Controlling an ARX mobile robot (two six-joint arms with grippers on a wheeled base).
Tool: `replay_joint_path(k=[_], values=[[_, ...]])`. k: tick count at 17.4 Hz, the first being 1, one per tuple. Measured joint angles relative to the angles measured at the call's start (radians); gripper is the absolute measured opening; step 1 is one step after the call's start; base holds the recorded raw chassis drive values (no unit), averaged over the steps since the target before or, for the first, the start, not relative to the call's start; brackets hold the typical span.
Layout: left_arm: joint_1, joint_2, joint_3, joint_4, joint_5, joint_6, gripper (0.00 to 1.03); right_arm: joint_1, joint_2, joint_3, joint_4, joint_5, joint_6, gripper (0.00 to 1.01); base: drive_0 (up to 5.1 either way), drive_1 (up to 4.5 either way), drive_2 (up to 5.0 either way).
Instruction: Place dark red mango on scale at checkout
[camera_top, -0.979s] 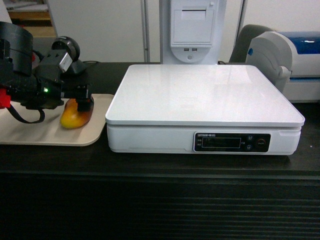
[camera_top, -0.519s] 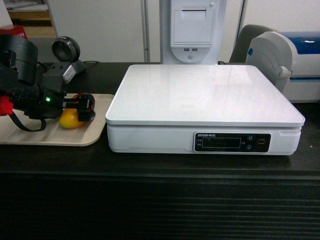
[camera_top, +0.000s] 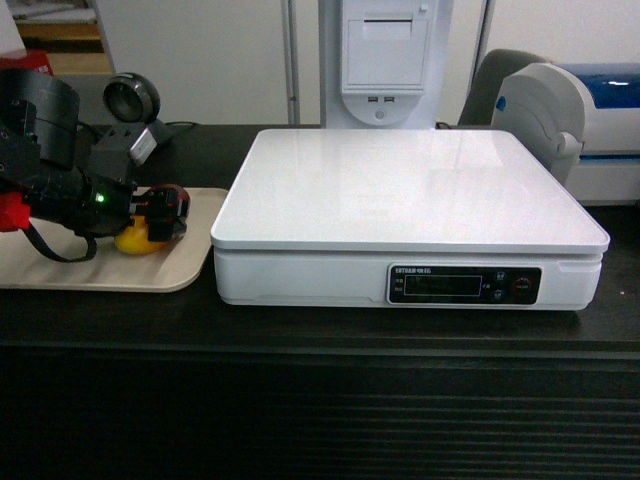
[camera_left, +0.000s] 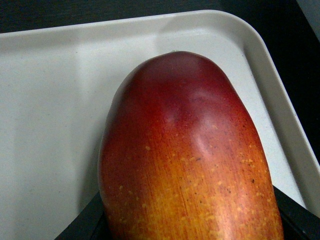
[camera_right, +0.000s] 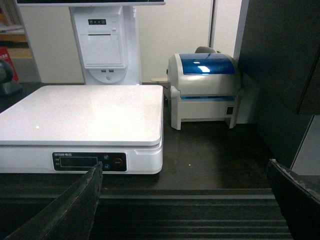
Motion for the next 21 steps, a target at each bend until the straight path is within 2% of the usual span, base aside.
replay_joint_path(k=[6, 9, 12, 14, 17, 21], values=[[-0.005, -0.143, -0.133, 0.069, -0.008, 0.014, 0.60, 0.000, 0.000, 0.000, 0.000, 0.000, 0.000, 0.98, 0.0, 0.00, 0.0], [-0.042, -0.277, -0.195, 0.102, -0.011, 0.014, 0.60, 0.000, 0.000, 0.000, 0.000, 0.000, 0.000, 0.98, 0.0, 0.00, 0.0], [-0.119, -0.373, -0.222, 0.097, -0.017, 0.009, 0.60, 0.000, 0.000, 0.000, 0.000, 0.000, 0.000, 0.98, 0.0, 0.00, 0.0], [-0.181, -0.411, -0.223, 0.098, -0.018, -0.010, 0.60, 0.000, 0.000, 0.000, 0.000, 0.000, 0.000, 0.98, 0.0, 0.00, 0.0], [-0.308, -0.424, -0.222, 0.085, -0.031, -0.018, 0.60, 0.000, 0.000, 0.000, 0.000, 0.000, 0.000, 0.98, 0.0, 0.00, 0.0], [-0.446, -0.369, -0.163, 0.081, -0.047, -0.018, 0.60, 0.000, 0.000, 0.000, 0.000, 0.000, 0.000, 0.98, 0.0, 0.00, 0.0]])
